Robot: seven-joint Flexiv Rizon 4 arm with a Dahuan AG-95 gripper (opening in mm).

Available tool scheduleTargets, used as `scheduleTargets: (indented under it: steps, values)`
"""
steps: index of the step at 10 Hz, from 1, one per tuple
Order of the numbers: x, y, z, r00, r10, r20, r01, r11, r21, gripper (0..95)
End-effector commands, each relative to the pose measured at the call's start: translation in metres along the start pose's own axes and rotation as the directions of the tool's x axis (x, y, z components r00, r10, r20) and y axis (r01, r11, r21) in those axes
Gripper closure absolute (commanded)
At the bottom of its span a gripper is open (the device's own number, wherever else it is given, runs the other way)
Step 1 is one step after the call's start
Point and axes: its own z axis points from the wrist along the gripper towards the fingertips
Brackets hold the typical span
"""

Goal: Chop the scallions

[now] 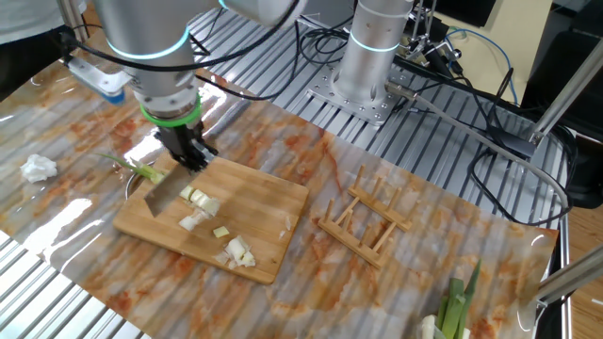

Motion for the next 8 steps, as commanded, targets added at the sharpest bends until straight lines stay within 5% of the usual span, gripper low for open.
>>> scheduleTargets:
  steps: [1, 5, 8]
  values:
    - [0.005, 0.000, 0.001, 1.000, -0.008, 0.013, 0.008, 1.000, 0.013, 95.0]
    - [0.011, 0.004, 0.009, 0.999, -0.022, 0.028, 0.021, 1.000, 0.024, 95.0]
    - [0.009, -0.014, 0.016, 0.997, -0.074, 0.032, 0.073, 0.997, 0.034, 95.0]
